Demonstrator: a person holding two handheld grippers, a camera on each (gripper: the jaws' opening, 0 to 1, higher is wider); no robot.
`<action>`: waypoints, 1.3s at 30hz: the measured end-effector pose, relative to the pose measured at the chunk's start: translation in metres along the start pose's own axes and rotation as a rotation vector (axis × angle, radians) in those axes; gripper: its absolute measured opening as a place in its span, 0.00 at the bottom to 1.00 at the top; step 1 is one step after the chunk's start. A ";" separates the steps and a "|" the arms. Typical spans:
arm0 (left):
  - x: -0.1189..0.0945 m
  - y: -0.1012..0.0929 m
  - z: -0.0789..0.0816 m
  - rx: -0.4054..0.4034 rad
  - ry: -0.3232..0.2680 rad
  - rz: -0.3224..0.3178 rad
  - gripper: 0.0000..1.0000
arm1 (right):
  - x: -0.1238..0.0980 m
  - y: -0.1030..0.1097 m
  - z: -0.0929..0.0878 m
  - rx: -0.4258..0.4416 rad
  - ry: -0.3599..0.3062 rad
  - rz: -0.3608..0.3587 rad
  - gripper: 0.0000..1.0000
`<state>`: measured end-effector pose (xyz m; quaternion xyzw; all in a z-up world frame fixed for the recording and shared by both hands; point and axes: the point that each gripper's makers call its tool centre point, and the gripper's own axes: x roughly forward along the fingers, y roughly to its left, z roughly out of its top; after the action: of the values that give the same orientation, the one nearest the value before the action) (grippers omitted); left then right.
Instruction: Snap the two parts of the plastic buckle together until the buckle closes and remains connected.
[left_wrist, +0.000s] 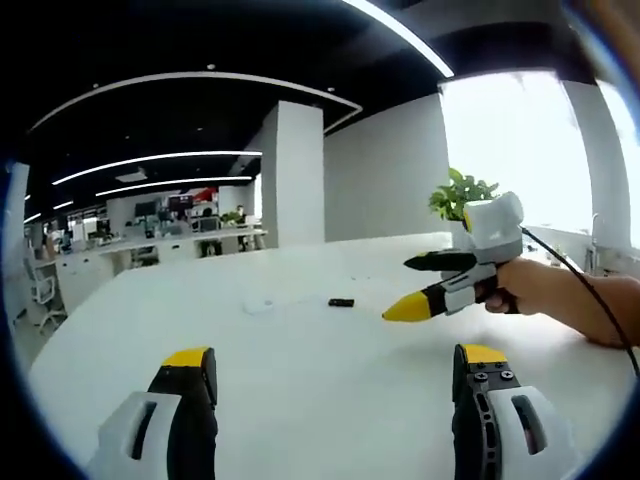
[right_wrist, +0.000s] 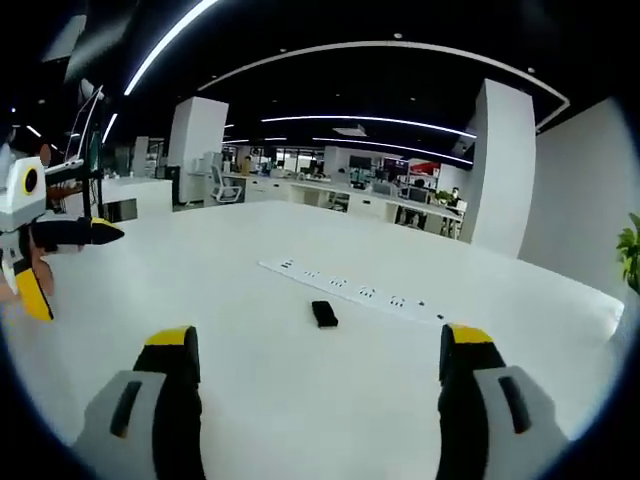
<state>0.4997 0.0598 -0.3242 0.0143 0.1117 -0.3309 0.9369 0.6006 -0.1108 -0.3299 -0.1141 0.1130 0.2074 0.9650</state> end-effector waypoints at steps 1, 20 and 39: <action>0.000 0.001 0.000 0.000 0.000 -0.001 1.00 | -0.004 0.000 -0.001 0.003 -0.002 0.000 1.00; -0.004 -0.003 -0.001 0.055 0.009 0.022 1.00 | -0.065 0.006 -0.016 0.033 -0.028 -0.012 1.00; -0.008 -0.004 -0.009 0.086 0.027 0.043 0.99 | -0.081 0.013 -0.008 0.020 -0.059 0.007 1.00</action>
<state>0.4893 0.0630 -0.3313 0.0615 0.1097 -0.3151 0.9407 0.5218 -0.1312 -0.3186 -0.0978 0.0871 0.2127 0.9683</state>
